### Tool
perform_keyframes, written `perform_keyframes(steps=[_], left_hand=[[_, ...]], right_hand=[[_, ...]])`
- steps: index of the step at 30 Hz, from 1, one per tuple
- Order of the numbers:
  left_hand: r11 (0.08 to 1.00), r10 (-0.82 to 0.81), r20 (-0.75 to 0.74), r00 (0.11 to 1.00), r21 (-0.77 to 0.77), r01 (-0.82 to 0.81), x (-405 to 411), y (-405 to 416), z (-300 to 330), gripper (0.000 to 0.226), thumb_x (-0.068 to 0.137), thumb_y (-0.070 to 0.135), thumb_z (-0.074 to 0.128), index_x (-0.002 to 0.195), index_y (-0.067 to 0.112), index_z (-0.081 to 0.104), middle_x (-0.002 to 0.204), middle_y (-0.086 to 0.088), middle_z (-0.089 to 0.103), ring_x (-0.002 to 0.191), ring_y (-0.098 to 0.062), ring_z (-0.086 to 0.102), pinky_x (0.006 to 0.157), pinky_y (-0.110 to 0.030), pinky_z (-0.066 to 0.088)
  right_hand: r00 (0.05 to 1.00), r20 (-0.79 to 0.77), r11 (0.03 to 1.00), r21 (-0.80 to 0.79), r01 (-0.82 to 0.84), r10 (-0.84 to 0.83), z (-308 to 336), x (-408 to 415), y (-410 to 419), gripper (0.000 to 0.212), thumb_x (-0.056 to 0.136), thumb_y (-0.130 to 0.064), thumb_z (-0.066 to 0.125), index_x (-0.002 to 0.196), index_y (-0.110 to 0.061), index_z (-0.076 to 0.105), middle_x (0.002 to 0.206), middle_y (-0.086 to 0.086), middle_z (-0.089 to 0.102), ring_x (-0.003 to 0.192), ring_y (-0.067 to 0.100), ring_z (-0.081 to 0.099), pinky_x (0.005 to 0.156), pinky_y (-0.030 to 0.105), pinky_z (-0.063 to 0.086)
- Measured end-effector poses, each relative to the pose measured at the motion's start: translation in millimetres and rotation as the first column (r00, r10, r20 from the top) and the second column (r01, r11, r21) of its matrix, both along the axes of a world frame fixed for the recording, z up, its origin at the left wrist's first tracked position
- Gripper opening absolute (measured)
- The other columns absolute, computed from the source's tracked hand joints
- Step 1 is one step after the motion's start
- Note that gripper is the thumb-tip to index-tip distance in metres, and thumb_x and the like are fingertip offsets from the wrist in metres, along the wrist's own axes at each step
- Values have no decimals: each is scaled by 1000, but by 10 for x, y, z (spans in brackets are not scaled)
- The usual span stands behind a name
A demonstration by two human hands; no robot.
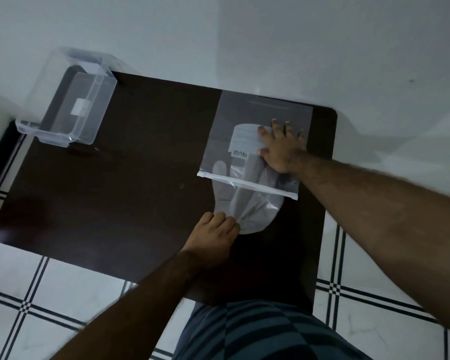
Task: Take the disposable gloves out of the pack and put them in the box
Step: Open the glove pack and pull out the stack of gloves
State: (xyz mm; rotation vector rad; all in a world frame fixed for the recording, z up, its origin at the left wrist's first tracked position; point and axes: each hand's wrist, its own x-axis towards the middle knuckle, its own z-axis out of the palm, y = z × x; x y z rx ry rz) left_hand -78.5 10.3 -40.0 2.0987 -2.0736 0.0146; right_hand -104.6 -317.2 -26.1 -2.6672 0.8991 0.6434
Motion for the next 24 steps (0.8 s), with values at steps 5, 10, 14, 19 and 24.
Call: perform_keyframes(steps=[5, 10, 14, 19, 24], left_hand=[[998, 38, -19, 999, 50, -37, -63, 439, 27, 11, 90, 18, 69, 100, 12, 72, 98, -6, 68, 85, -28, 58, 75, -42, 43], [998, 38, -33, 999, 53, -36, -93, 753, 36, 7, 86, 17, 70, 92, 13, 71, 92, -4, 66, 82, -26, 55, 74, -40, 39], [998, 14, -54, 998, 66, -11, -130, 955, 50, 4, 84, 18, 68, 85, 14, 67, 86, -4, 62, 79, -25, 53, 71, -40, 39], [997, -39, -87, 995, 64, 45, -134, 1216, -3, 5, 87, 21, 70, 86, 16, 70, 87, -3, 65, 82, -25, 55, 73, -38, 38], [998, -54, -115, 992, 38, 58, -61, 1461, 20, 9, 85, 22, 72, 91, 15, 74, 87, -2, 68, 81, -23, 56, 73, -37, 41]], right_hand=[[991, 131, 983, -184, 23, 1, 49, -1, 296, 66, 107, -41, 54, 165, -23, 28, 171, 18, 27, 151, 45, 34, 121, 67, 29], [944, 327, 983, -182, 18, 44, 132, -56, 904, 47, 106, -38, 54, 147, -16, 54, 147, 13, 55, 131, 38, 52, 109, 58, 43], [932, 342, 984, -165, -65, 119, 105, -282, 1506, 41, 106, -42, 52, 137, -17, 60, 140, 10, 60, 127, 33, 55, 106, 53, 46], [937, 320, 988, -112, -110, 141, 79, -584, 2117, 42, 106, -44, 47, 139, -22, 60, 145, 7, 56, 134, 31, 52, 116, 56, 39], [916, 366, 986, -108, -131, 162, 25, -948, 2642, 38, 106, -41, 48, 134, -21, 64, 143, 9, 57, 131, 32, 51, 115, 57, 37]])
